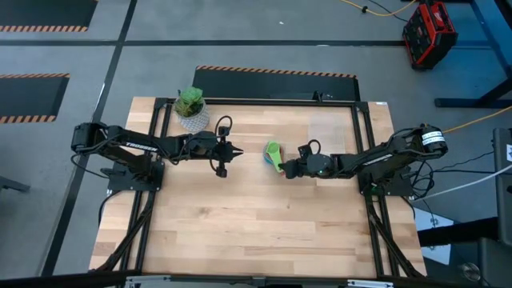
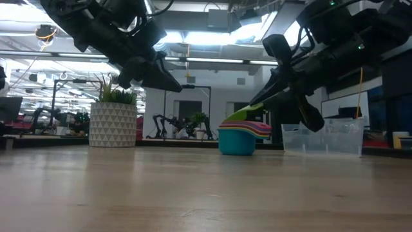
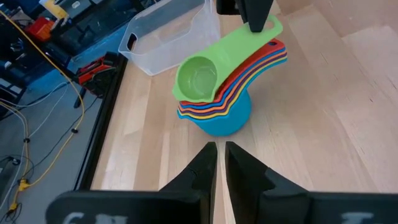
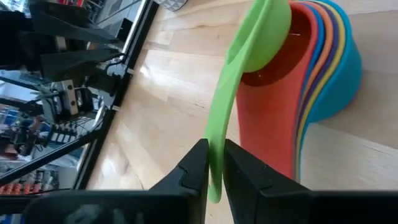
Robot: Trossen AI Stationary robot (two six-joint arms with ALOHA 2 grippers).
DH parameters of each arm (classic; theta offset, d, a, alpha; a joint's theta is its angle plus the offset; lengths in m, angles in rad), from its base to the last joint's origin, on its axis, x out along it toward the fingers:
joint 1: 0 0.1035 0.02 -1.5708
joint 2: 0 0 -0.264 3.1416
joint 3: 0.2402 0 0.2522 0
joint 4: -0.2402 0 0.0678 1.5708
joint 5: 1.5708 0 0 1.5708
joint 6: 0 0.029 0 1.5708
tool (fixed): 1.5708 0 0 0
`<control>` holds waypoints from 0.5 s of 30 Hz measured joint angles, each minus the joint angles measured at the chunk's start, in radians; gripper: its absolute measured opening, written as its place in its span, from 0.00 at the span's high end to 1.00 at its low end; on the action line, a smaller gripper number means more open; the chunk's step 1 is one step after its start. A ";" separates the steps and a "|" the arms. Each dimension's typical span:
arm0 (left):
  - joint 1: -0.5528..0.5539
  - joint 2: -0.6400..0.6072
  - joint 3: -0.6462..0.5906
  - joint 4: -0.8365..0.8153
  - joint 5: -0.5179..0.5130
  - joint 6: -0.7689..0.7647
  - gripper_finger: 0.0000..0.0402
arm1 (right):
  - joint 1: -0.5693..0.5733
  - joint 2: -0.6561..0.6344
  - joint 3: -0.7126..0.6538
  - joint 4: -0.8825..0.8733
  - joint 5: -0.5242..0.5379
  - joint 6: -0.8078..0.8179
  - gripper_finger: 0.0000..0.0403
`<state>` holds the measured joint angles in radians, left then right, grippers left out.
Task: Nest measuring cups in basket
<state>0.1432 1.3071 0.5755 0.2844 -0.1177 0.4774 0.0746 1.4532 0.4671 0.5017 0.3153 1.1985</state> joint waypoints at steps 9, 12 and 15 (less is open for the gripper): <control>0.000 0.000 0.000 0.000 0.000 0.000 0.93 | 0.000 0.000 0.000 -0.012 -0.003 -0.014 0.86; 0.000 0.000 0.000 0.000 0.000 0.000 0.93 | 0.000 0.000 0.000 -0.023 -0.003 -0.034 0.81; 0.000 0.000 0.000 0.000 0.000 0.000 0.93 | 0.000 0.000 0.000 -0.031 -0.003 -0.035 0.75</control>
<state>0.1432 1.3071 0.5755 0.2844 -0.1177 0.4774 0.0742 1.4528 0.4671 0.4704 0.3126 1.1639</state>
